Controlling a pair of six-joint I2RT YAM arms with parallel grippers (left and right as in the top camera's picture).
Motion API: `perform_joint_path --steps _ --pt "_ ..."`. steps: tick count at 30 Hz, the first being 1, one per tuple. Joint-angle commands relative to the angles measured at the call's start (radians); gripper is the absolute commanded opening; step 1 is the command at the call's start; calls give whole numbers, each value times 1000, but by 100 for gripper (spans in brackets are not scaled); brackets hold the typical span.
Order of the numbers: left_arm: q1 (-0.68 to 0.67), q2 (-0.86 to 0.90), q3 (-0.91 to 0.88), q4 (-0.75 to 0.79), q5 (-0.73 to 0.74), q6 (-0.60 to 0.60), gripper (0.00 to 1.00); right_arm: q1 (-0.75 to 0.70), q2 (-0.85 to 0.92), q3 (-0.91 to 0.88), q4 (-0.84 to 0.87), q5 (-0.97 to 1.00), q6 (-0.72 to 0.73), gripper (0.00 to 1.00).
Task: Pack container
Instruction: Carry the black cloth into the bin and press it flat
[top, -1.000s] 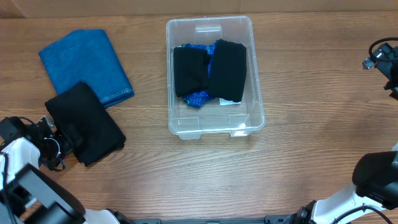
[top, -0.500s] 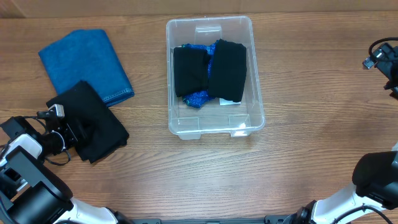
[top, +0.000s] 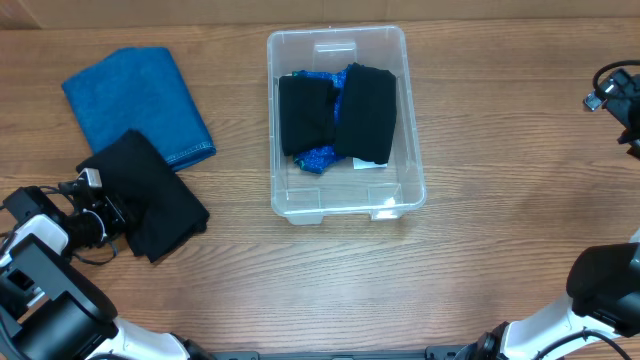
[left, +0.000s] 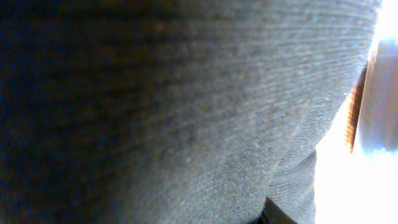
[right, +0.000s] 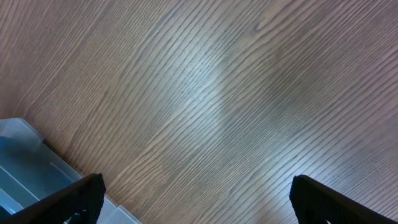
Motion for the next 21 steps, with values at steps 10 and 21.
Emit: perform_joint_path --steps 10,21 --pt "-179 -643 1 -32 87 -342 4 3 -27 18 -32 10 -29 100" --pt "-998 -859 100 10 -408 -252 4 3 -27 18 -42 -2 -22 100"
